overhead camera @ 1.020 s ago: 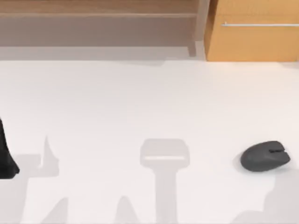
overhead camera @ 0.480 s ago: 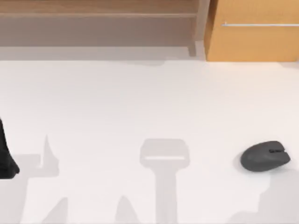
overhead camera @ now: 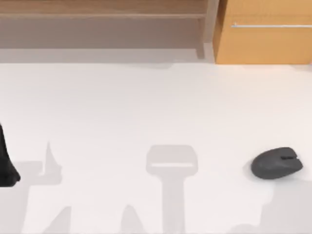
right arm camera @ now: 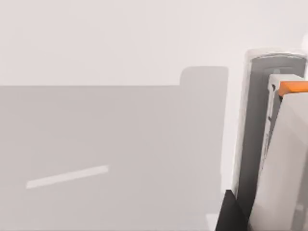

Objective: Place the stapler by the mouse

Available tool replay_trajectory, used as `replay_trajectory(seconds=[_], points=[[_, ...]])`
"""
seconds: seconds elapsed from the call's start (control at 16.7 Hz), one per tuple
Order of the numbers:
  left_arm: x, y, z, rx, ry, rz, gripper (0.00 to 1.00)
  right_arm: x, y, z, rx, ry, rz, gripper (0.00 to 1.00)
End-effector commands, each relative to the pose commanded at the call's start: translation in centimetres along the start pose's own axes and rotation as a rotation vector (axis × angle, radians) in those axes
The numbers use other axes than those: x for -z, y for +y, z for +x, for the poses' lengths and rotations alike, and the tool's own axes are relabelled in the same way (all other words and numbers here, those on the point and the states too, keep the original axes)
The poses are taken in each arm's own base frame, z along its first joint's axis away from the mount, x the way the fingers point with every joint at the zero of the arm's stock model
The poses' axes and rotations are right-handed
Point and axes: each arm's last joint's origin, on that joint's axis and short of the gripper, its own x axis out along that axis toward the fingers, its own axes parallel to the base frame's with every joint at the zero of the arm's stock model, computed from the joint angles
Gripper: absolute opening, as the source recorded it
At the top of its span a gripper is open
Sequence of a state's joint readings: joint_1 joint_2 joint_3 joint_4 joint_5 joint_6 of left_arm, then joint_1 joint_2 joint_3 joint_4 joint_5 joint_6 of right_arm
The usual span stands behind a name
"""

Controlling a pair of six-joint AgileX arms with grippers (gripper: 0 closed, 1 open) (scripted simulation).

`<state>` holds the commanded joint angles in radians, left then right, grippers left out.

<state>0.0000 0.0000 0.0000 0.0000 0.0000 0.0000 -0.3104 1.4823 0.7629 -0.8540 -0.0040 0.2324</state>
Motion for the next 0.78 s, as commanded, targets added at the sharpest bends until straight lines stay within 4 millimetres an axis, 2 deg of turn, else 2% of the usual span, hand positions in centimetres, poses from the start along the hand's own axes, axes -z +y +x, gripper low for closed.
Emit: replay_trajectory(seconds=[0.18, 0.36, 0.54, 0.78], points=[[0.0, 0.0, 0.0, 0.0, 0.0, 0.0, 1.0, -0.6, 0.5, -0.2, 0.002, 0.008, -0.012, 0.0], [0.0, 0.0, 0.0, 0.0, 0.0, 0.0, 1.0, -2.9, 2.5, -0.7, 0.012, 0.038, -0.062, 0.0], [0.0, 0.0, 0.0, 0.0, 0.0, 0.0, 1.0, -6.4, 6.2, -1.4, 0.018, 0.053, -0.144, 0.0], [0.0, 0.0, 0.0, 0.0, 0.0, 0.0, 1.0, -10.6, 13.2, -2.3, 0.017, 0.045, -0.277, 0.0]])
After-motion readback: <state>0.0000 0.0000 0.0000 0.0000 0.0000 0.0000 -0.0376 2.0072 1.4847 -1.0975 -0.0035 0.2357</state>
